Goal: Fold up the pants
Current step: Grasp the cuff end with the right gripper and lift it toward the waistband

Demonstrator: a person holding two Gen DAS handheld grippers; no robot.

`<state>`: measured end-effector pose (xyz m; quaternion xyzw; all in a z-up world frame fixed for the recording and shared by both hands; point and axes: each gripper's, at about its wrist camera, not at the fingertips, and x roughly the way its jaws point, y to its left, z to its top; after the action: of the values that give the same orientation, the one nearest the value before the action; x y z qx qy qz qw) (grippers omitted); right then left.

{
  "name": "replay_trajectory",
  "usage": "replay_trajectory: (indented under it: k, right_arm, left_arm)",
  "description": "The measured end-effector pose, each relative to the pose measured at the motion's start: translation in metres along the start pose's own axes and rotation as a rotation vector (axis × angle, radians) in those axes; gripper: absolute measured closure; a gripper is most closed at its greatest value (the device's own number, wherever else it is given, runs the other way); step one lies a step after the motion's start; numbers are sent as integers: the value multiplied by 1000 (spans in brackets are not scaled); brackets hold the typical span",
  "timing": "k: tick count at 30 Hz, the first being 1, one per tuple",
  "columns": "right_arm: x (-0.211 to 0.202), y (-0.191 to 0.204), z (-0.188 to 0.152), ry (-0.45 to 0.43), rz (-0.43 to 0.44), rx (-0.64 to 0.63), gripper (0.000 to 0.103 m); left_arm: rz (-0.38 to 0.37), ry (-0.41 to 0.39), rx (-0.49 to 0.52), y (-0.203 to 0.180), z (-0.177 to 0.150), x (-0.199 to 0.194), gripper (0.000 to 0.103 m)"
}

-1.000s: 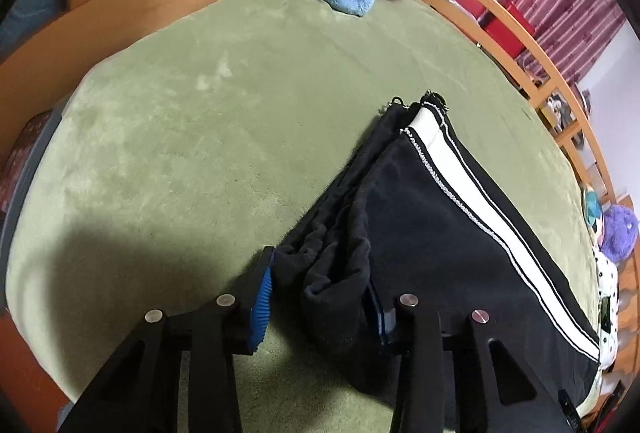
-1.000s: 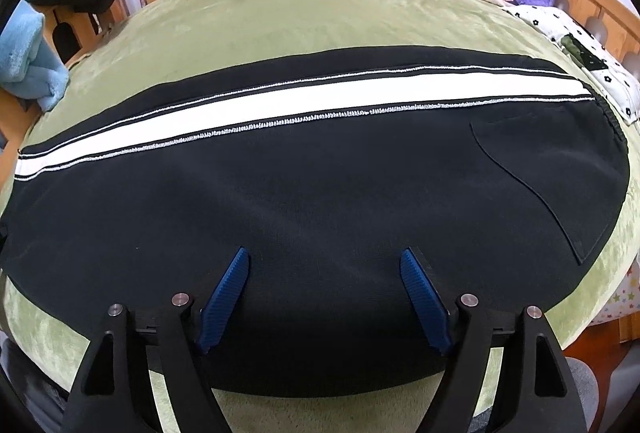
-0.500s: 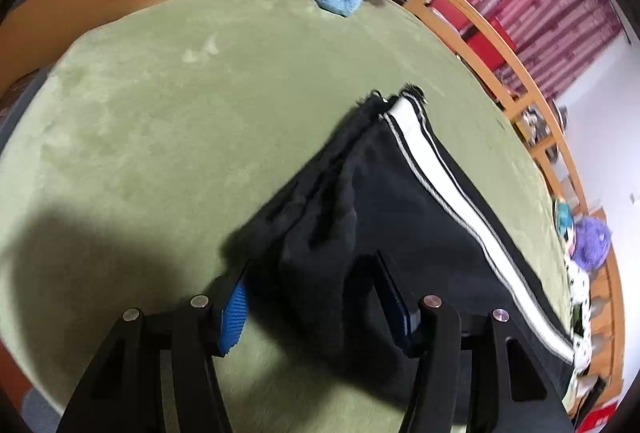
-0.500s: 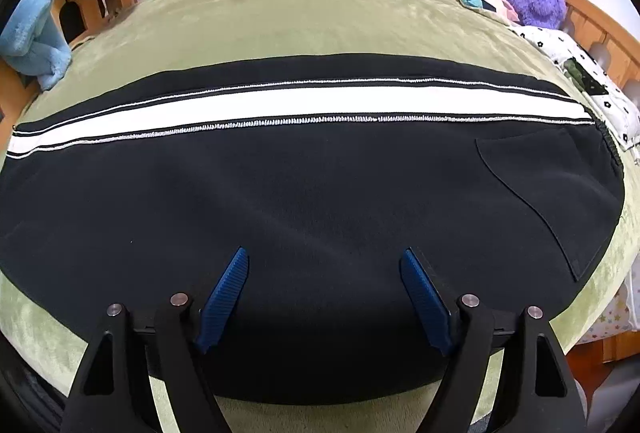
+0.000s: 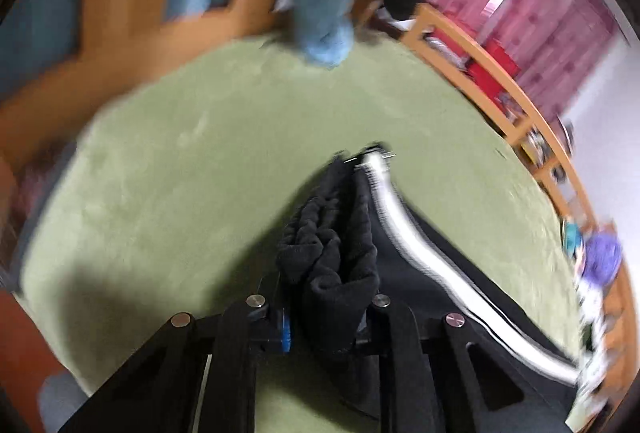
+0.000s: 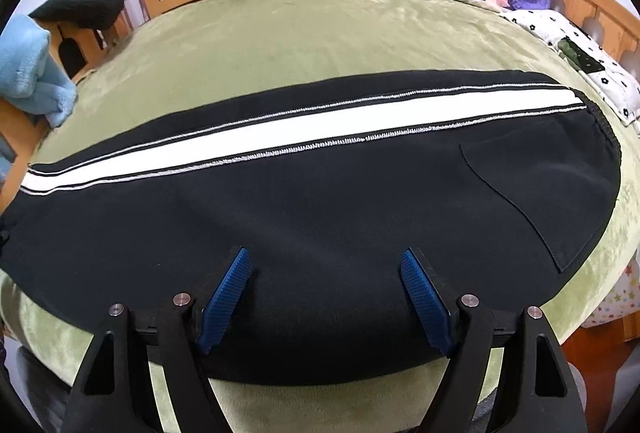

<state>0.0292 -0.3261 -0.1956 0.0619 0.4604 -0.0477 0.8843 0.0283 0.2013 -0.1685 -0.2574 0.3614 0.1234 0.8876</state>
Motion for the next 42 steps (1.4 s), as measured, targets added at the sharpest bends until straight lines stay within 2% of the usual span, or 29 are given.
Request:
replay_trajectory:
  k: [3,5,9,11,13,15,17,18,19,20,22,23,24,26,28,30,34,39,40,41,42]
  right_arm:
    - [-13,-14,2,-41,16,2,25]
    - [-20,-30,7,-68,31,22,25]
    - [-32,-67,10,-109,47,86,25]
    - [-37,-86,7,-116,43,117,25]
    - [-40,-103,4,-118,29,137,25]
    - [-43,-119,-1,-116,17,159,25]
    - [-45,-134,-6,-105,13,182,25]
    - [-46,-140,-9,-98,15,194,25]
    - [-45,-144,-10,-90,18,203,25]
    - [-44,-147,-12,-81,28,206,25]
    - [-40,-148,-12,-66,57,191,25]
    - [-39,-145,-13,-64,66,183,25]
    - [-37,-142,-12,-62,79,172,25]
    - [-29,-132,-8,-60,124,160,25]
    - [-21,-123,-2,-54,186,159,25]
    - [-12,-107,8,-47,276,158,25]
    - [3,-74,22,-30,392,142,24]
    - [59,-40,29,154,381,93,26]
    - [64,-35,27,156,382,89,29]
    - [65,-30,26,151,408,79,51]
    - [63,-23,27,142,403,48,64]
  left_arm:
    - [-12,-69,193,-69,3,-36,86]
    - [-65,-91,304,-115,2,-54,86]
    - [-202,-66,512,-230,-40,-75,86]
    - [-268,-40,565,-271,-64,-75,86]
    - [-358,30,596,-316,-100,-63,86]
    - [-418,119,612,-341,-129,-49,86]
    - [-493,265,615,-359,-166,-27,84]
    - [-514,324,618,-361,-178,-18,77]
    - [-521,423,634,-363,-195,-5,74]
    - [-509,481,640,-361,-202,4,73]
    - [-488,527,621,-349,-214,6,73]
    - [-493,533,604,-339,-211,4,64]
    - [-498,529,585,-329,-205,1,47]
    - [-492,467,550,-305,-190,-12,34]
    - [-440,391,540,-282,-176,-22,33]
    - [-390,355,528,-261,-160,-26,33]
    - [-287,332,429,-216,-133,-18,33]
    - [-246,337,323,-182,-127,-10,33]
    - [-237,335,314,-176,-125,-10,33]
    - [-231,333,313,-177,-127,-7,33]
    - [-224,329,311,-178,-127,-5,33]
